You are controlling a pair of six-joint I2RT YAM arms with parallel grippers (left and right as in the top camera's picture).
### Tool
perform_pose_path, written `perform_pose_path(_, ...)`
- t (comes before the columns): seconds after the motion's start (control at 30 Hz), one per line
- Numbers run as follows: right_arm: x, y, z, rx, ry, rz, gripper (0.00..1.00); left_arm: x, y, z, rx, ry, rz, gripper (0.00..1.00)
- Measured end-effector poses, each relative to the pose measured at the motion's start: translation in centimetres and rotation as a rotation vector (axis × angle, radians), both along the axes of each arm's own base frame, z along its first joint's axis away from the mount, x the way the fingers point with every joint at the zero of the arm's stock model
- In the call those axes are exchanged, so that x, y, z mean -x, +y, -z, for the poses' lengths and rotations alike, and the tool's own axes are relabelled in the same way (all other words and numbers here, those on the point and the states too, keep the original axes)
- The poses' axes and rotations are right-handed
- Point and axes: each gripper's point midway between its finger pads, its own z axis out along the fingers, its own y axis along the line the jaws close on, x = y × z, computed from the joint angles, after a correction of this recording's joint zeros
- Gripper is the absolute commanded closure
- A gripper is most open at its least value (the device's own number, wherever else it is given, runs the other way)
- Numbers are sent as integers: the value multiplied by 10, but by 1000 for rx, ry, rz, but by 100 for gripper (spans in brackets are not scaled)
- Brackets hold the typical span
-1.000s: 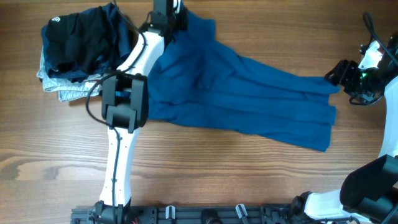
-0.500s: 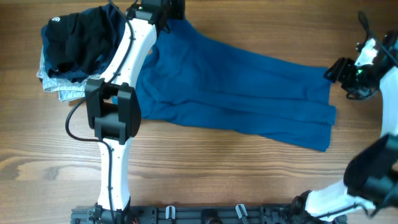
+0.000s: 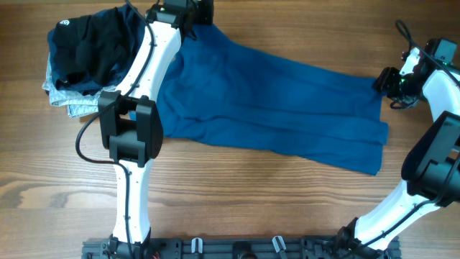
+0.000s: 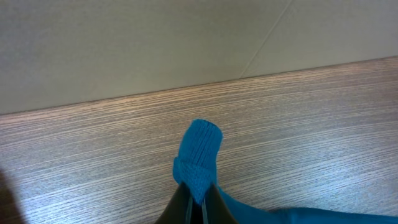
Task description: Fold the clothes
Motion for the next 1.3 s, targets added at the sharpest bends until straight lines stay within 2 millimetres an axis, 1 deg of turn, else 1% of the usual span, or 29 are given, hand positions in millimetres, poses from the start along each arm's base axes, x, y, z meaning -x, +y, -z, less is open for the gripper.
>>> perform_pose_path(0.07,-4,-3,1,13,-14,-3,38,0,0,0,-1,2,0,96)
perform_pose_path(0.13,-9,-5,-1,25,-36,-7,42,1,1,2,-6,10,-4,96)
perform_pose_path(0.33,-23,-15,-5,73,-91,-1,44,6,12,11,-53,46,-45,96)
perform_pose_path(0.47,-27,-19,12,87,-78,-4,44,12,18,17,-79,80,-61,96)
perform_pose_path(0.57,-34,-19,26,92,-83,-10,44,13,20,19,-87,88,-66,96)
perform_pose_path(0.63,-39,-17,30,97,-93,-19,44,14,20,19,-88,89,-67,96)
perform_pose_path(0.7,-46,-12,29,105,-111,-35,46,13,21,19,-94,88,-74,96)
perform_pose_path(0.77,-51,-7,27,111,-126,-48,52,14,23,20,-103,93,-81,96)
perform_pose_path(0.8,-53,-5,27,113,-130,-57,53,15,24,21,-107,98,-84,96)
perform_pose_path(0.93,-53,-1,27,114,-127,-71,65,18,28,25,-125,115,-96,96)
perform_pose_path(0.97,-52,0,28,113,-122,-73,73,19,29,25,-128,118,-98,96)
perform_pose_path(1.1,-49,1,29,106,-108,-73,94,20,29,27,-131,128,-98,96)
perform_pose_path(1.23,-42,4,32,93,-74,-77,96,20,30,27,-135,125,-102,96)
perform_pose_path(1.3,-40,5,28,84,-55,-77,96,19,32,26,-143,122,-111,96)
